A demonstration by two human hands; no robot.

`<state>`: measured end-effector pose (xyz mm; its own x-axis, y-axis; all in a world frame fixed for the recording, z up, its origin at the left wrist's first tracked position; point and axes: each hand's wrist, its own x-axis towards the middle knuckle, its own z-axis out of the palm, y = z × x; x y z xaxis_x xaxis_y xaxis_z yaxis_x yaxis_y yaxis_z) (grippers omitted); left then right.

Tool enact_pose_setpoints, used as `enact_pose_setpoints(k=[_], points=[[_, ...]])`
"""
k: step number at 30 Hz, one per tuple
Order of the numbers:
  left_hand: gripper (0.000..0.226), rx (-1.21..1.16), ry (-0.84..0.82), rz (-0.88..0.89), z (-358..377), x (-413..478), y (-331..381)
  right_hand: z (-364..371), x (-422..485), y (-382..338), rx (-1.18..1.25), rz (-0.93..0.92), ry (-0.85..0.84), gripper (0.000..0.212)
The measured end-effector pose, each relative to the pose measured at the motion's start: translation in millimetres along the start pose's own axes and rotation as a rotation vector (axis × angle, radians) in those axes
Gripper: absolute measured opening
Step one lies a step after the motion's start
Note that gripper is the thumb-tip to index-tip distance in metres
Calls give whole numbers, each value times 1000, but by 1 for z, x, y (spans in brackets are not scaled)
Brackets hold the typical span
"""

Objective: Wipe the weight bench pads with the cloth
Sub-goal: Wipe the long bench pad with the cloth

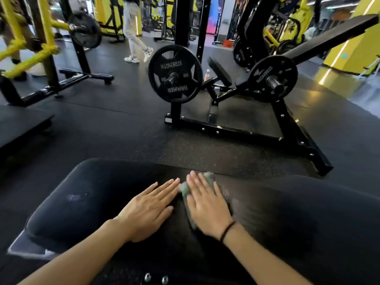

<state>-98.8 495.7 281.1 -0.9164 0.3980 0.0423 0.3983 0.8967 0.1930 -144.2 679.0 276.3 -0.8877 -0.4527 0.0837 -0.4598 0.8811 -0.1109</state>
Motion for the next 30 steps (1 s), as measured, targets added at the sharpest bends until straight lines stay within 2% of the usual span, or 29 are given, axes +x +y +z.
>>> enact_pose_setpoints(k=[3, 5, 9, 13, 16, 18, 22, 24, 27, 30], points=[[66, 3, -30, -28, -3, 1, 3, -1, 67, 15, 58, 61, -151, 56], [67, -4, -43, -35, -2, 1, 3, -1, 69, 6, 54, 79, -145, 55], [62, -7, -46, -33, 2, 2, 0, 4, -26, -16, 6, -55, 23, 56], [65, -37, -36, -10, 1, 1, -1, 9, -98, -22, 41, -83, -20, 63], [66, -40, -25, -5, 2, 0, -1, 3, -65, -24, 6, -9, 15, 54], [67, -52, -4, 3, 4, 1, -3, 3, -13, -19, 11, 42, 7, 59], [65, -30, 6, 16, 6, 2, -6, 4, 55, -15, 43, 232, -70, 55], [69, -30, 2, 22, 6, 2, -7, 9, 32, -23, 14, 213, -31, 57], [72, -42, -7, 20, 4, 1, -7, 10, -54, -39, -29, 112, 55, 62], [67, -69, 15, 18, 4, 1, -6, 11, -109, -40, 24, 128, 18, 60]])
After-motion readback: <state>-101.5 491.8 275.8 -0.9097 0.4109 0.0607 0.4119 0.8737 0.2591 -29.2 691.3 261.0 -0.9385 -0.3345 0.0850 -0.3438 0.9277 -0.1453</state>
